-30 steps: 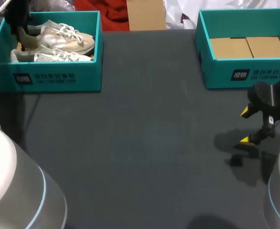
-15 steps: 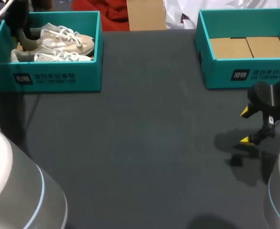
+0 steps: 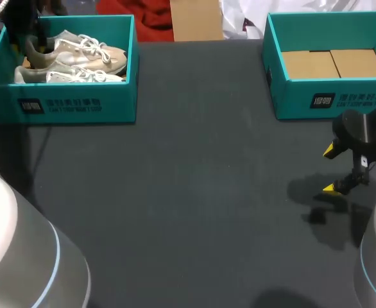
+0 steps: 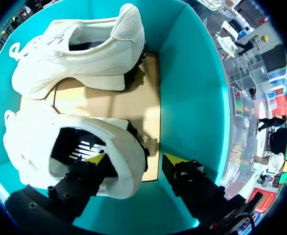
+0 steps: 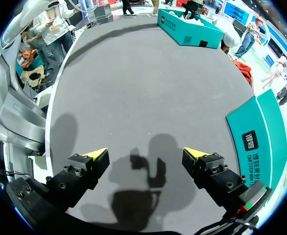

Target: Take the shoe out of the shoebox, open the shoe tongue, remove and reinsert the insole, then place the shoe into the shoebox

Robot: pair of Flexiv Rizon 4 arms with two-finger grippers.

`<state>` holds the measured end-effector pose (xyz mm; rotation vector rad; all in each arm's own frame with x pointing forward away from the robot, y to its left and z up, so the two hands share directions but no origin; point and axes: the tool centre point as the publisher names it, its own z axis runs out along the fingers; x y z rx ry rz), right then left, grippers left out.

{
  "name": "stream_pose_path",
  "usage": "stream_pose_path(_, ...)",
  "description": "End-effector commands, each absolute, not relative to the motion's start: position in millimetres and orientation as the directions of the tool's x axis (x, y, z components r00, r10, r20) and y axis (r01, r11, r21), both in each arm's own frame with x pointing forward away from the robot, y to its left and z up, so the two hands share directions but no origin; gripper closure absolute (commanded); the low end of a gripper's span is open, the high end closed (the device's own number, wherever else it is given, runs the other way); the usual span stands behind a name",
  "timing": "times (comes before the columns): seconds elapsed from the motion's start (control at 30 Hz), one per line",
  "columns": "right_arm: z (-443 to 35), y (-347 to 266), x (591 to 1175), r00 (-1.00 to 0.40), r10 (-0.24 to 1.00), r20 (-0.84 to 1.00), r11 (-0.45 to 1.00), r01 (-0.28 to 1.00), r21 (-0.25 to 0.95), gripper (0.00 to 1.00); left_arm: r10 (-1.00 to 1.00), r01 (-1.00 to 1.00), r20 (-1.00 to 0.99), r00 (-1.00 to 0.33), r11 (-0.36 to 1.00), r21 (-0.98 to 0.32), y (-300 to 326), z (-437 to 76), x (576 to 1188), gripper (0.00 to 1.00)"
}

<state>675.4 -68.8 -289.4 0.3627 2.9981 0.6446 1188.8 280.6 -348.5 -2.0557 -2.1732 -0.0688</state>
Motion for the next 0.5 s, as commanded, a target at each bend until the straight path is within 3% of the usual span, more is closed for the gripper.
stream_pose_path(0.03,-290,-69,674,-0.971,0.240,-0.006,0.886,0.216,0.411,0.00,0.993,0.998,0.110,-0.047,0.052,-0.040,281,-323,1178,0.11)
stream_pose_path(0.2,-290,-69,674,-0.971,0.240,-0.006,0.886,0.216,0.411,0.00,0.994,0.999,0.097,-0.047,0.047,0.000,275,-295,1168,0.00)
stream_pose_path(0.5,-290,-69,674,-0.971,0.240,-0.006,0.886,0.216,0.411,0.00,0.998,0.999,0.053,-0.045,0.044,0.018,270,-262,1130,0.00)
